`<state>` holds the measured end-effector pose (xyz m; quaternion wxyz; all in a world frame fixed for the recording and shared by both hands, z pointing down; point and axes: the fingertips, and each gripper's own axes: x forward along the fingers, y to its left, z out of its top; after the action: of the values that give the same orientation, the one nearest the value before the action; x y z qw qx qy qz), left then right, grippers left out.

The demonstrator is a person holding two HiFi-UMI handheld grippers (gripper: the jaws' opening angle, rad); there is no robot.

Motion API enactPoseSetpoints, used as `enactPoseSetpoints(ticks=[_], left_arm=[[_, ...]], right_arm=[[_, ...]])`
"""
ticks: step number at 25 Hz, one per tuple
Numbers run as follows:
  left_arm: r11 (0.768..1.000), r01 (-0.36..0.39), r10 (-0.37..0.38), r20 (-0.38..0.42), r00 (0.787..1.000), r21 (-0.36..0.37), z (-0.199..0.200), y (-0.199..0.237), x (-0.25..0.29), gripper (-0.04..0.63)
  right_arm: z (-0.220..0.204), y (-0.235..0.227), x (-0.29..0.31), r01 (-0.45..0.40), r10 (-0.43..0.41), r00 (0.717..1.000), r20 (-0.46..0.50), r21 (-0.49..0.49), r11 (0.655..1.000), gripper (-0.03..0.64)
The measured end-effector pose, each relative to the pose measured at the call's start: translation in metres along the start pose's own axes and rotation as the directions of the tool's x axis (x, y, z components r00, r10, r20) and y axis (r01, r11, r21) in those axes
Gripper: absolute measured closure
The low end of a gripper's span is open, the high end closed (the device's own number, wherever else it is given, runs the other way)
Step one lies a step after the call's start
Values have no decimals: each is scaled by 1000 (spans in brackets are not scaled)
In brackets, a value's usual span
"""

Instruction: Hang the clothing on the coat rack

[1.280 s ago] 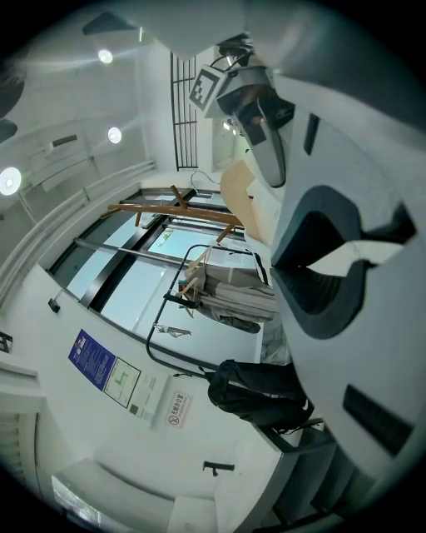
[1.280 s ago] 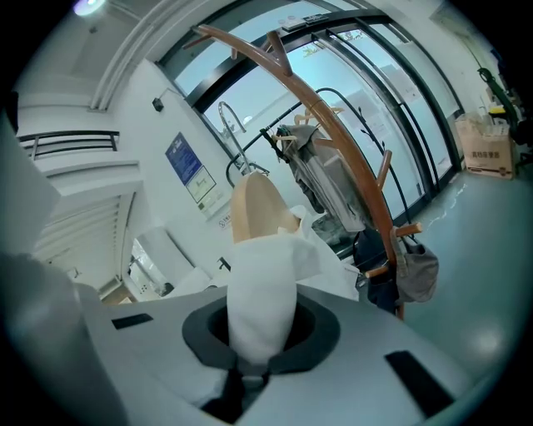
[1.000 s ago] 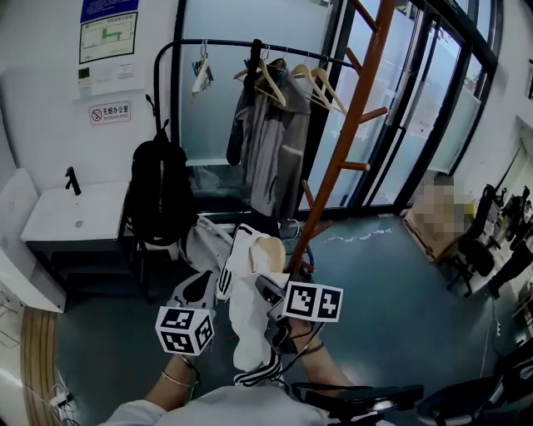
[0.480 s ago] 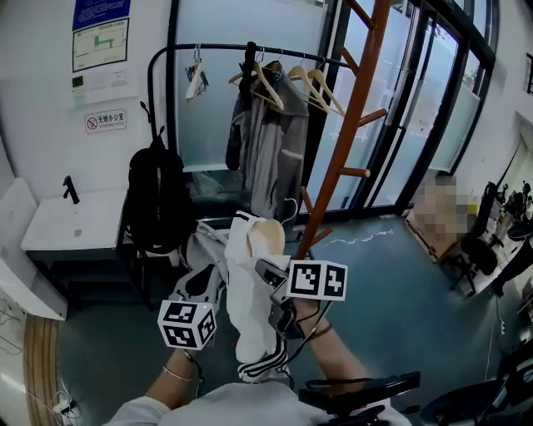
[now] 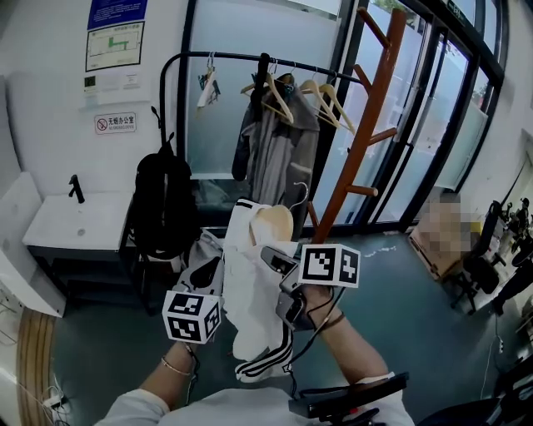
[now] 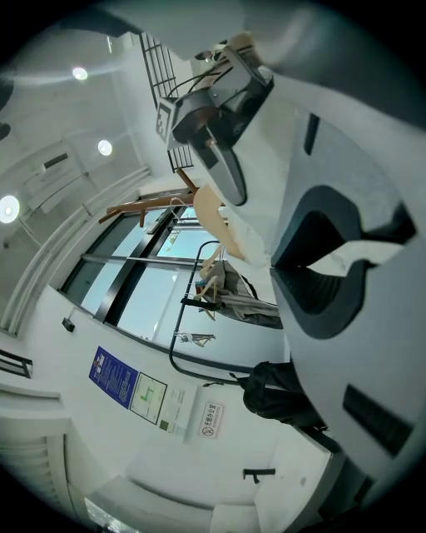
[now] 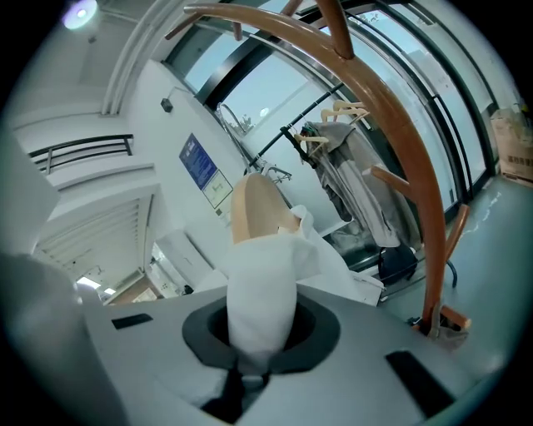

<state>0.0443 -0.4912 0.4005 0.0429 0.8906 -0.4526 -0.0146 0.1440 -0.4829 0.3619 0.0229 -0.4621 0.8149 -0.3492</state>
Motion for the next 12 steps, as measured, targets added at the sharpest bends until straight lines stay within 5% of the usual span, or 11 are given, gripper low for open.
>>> enactPoseSetpoints(ticks=[12], left_arm=[[999, 4, -5, 27, 1000, 37, 32, -7, 8, 586]], right_arm=[[50, 38, -17, -42, 42, 999, -3, -70, 997, 580]])
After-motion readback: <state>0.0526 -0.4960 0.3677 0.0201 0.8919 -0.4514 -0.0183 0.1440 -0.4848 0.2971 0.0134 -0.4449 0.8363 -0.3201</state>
